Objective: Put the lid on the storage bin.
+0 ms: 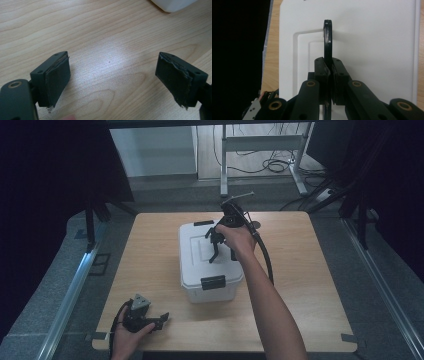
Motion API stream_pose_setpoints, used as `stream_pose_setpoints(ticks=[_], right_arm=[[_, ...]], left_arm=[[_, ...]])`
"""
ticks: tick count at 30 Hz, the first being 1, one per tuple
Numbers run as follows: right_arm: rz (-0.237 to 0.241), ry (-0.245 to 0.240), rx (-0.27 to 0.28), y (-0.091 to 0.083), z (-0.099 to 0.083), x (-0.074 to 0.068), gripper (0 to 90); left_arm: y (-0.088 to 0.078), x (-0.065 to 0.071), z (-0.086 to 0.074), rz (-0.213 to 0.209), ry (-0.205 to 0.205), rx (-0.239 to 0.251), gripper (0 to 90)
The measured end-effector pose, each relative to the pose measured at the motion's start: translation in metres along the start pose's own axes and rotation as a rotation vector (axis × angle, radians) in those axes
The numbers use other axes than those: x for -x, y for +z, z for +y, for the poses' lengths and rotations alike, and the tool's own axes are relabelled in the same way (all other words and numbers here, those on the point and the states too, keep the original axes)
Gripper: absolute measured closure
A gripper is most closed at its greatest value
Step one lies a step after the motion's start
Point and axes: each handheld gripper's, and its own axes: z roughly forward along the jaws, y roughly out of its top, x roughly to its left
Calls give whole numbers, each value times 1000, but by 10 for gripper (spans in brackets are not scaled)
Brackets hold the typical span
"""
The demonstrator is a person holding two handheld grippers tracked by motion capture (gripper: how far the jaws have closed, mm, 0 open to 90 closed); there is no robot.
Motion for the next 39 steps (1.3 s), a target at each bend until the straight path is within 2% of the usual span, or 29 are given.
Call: stream_pose_setpoints(ticks=[7,14,18,24,39], right_arm=[[7,27,17,5,-2,5,856],[3,33,41,5,-6,6,856],[-55,22,58,6,-8,7,855],[-21,47,63,6,-9,12,855],[-12,49,72,-4,-12,7,854]], left_arm=[[0,0,0,-1,7,-6,127],[1,1,0,-1,2,-7,127],[1,1,0,-1,4,-8,127],[2,1,0,-2,8,-10,127],[2,0,0,-2,4,-11,126]])
